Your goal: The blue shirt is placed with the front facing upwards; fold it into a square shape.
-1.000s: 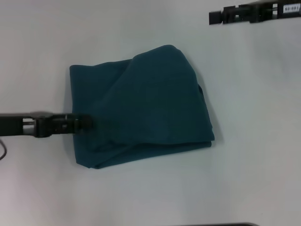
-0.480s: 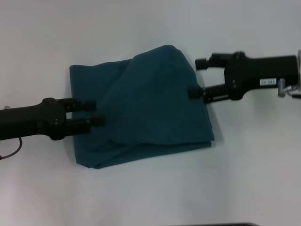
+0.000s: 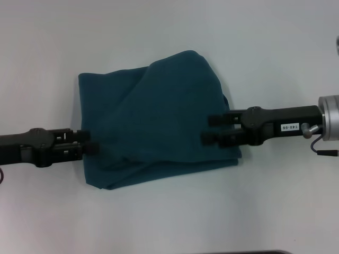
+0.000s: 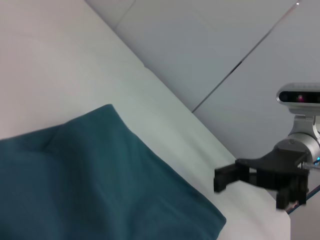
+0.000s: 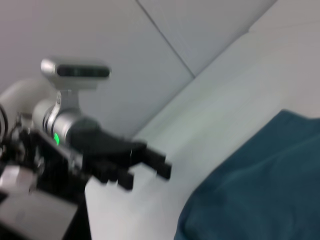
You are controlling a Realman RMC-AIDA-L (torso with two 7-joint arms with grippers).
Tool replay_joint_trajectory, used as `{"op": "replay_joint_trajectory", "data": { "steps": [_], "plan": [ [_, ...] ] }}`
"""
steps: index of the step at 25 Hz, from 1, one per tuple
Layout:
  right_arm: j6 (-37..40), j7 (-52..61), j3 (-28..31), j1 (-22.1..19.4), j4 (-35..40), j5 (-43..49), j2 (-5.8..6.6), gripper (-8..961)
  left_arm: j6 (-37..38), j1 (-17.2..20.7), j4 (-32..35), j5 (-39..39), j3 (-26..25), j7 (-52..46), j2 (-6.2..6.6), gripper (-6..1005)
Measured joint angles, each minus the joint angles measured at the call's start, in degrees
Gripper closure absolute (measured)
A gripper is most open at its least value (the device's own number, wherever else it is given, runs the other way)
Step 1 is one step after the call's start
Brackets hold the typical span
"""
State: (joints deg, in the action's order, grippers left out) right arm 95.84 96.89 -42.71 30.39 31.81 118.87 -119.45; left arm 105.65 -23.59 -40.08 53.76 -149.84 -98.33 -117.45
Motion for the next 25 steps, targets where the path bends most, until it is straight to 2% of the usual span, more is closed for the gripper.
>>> {"op": "replay_joint_trajectory", "data": {
  "steps": [5,10,14,25],
  "plan": [
    [-0.6,3.7,1.7,-0.1,-0.3,-1.6,-0.02,12,0.2,0.0,0.3,-0.6,0.3,-3.2,0.37,359],
    [-3.6,6.4,-0.5,0.7,-1.0,-1.1,-0.14,12,-1.0,-0.3,0.3,-1.0,0.5,-4.2,-1.07,360],
    [-3.9,6.1,-1.5,0.8,-2.1,-1.0,-0.18,12,-2.0,-0.3,0.4,-0.8,0.4,-4.1,-1.44,360],
    [-4.0,6.1,-1.6,0.2,-3.0,-0.9,-0.08,12,-1.9,-0.3,0.1,-0.7,0.4,-4.2,-1.31,358]
  ]
}}
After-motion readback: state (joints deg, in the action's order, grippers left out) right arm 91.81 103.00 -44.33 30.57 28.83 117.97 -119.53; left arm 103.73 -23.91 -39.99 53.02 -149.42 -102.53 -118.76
